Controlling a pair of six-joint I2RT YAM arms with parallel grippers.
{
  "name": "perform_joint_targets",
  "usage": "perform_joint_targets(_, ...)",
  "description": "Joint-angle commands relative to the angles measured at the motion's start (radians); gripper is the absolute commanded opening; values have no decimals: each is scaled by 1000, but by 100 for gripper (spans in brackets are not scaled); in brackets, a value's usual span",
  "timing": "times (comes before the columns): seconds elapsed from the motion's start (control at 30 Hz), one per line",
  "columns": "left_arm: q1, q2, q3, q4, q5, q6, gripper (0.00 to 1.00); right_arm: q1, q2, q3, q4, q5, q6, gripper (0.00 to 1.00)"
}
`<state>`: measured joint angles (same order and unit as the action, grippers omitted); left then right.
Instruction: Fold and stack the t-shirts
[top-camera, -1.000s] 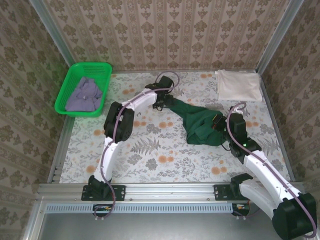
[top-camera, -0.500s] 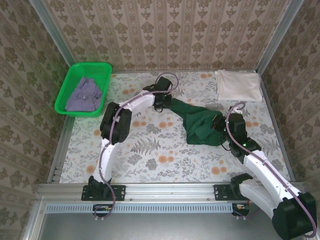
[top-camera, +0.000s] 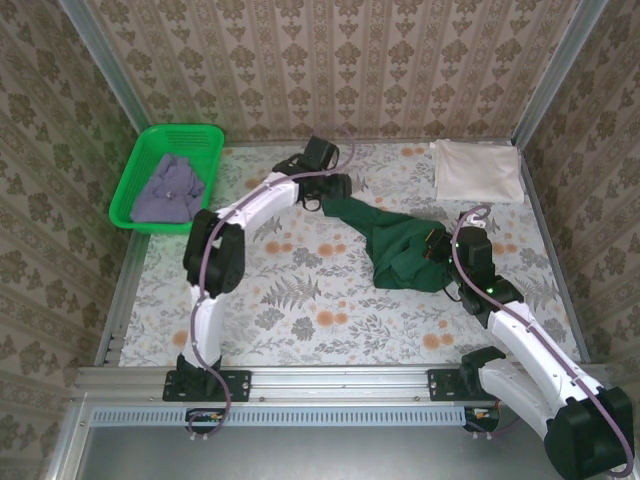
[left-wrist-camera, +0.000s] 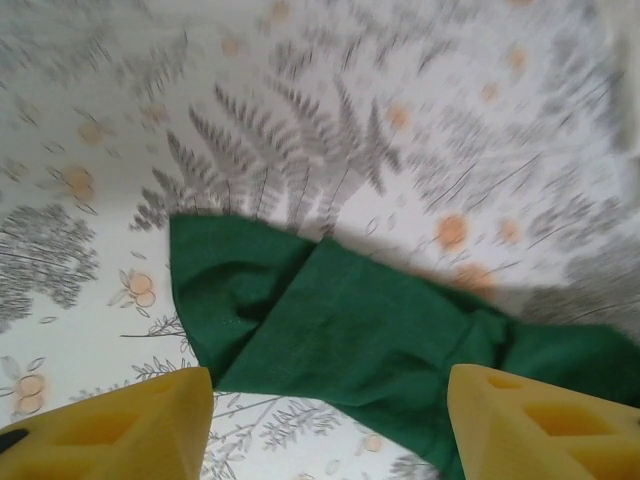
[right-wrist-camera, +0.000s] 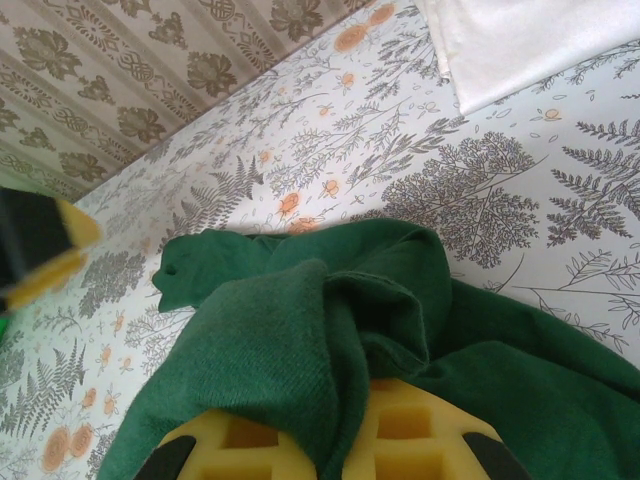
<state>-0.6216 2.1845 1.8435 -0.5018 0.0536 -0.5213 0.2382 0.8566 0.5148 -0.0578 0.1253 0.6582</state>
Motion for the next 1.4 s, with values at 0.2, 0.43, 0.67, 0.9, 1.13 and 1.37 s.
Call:
perform_joint_targets(0.2, -4, 185, 140, -122, 1, 128, 69, -8, 9, 8, 12, 11, -11, 0)
perform_joint_targets(0.43, -10, 239, 183, -121, 45, 112, 55, -10, 16, 9, 13, 9, -9, 0)
perform_joint_targets(0.67, -25, 264, 247, -204, -60, 144, 67, -10, 13, 10, 13, 7, -8, 0)
perform_joint_targets(0.9, -47, 298, 258, -242, -89, 169, 62, -10, 14, 8, 15, 4, -6, 0)
perform_joint_targets(1.13, -53, 256, 219, -185, -56, 138, 6, -11, 15, 11, 10, 10, -9, 0)
perform_joint_targets(1.37, -52, -88, 101, -116, -160, 153, 0, -21, -12, 47, -32, 30, -25, 0)
